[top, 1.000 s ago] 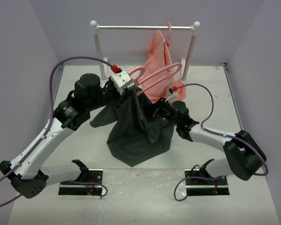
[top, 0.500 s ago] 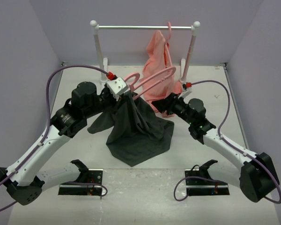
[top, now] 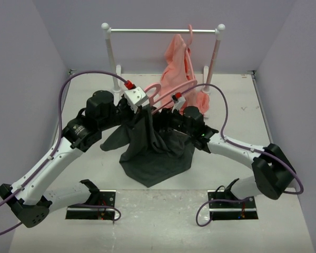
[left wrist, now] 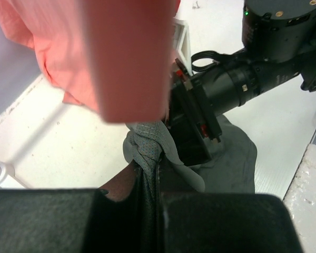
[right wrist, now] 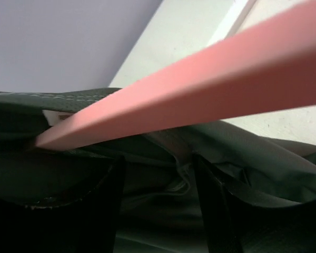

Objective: Place the t-shirt on the hanger

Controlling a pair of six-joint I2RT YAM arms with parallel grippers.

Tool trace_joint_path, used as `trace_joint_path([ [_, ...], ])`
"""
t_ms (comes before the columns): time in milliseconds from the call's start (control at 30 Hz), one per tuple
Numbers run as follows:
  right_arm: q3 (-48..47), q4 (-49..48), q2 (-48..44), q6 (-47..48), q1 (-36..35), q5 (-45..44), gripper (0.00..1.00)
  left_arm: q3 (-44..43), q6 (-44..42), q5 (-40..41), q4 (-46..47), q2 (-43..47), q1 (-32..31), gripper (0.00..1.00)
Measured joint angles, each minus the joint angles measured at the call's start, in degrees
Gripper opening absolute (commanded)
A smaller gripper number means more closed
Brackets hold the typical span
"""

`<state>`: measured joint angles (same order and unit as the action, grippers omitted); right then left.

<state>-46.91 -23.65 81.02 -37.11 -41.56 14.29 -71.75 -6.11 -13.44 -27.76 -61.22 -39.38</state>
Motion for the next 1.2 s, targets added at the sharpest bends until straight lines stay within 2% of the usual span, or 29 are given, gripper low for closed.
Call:
trace_joint_path([
  [200, -1.1, -1.5, 5.1, 1.1, -1.3, -4.4, 0.53, 0.0, 0.9, 1.6, -2.7, 0.0, 0.3, 0.0],
  [467, -0.8, 1.8, 6.0, 0.1, -1.0, -12.1, 0.59, -0.3, 1.2, 4.5, -2.4, 0.9, 0.3, 0.0],
  [733, 4.0, -2.5, 6.0, -2.1, -1.0, -9.0, 0.54, -1.5, 2.7, 3.9, 0.2, 2.0, 0.3, 0.0],
  [867, 3.6, -2.9, 6.6, -2.7, -1.1, -8.7, 0.38, -1.7, 3.4, 3.6, 0.3, 1.9, 0.3, 0.0],
  [900, 3.4, -3.0, 7.0, -2.9, -1.1, -8.8, 0.28, -1.9, 3.6, 3.5, 0.1, 1.9, 0.3, 0.0],
  [933, 3.1, -3.0, 7.5, -3.1, -1.0, -8.9, 0.13, -1.9, 3.6, 3.5, -0.1, 1.9, 0.3, 0.0],
  [967, 2.9, -3.0, 7.9, -3.3, -1.0, -8.9, 0.03, -2.0, 3.6, 3.4, -0.4, 1.9, 0.3, 0.0],
  [1000, 2.6, -2.9, 8.3, -3.8, -0.9, -9.3, 0.0, -2.0, 3.6, 3.4, -0.6, 1.9, 0.3, 0.0],
  [1200, 1.7, 0.3, 7.0, -3.8, 1.6, -12.1, 0.0, -2.0, 3.8, 3.5, -3.2, 2.1, 0.3, 0.0],
])
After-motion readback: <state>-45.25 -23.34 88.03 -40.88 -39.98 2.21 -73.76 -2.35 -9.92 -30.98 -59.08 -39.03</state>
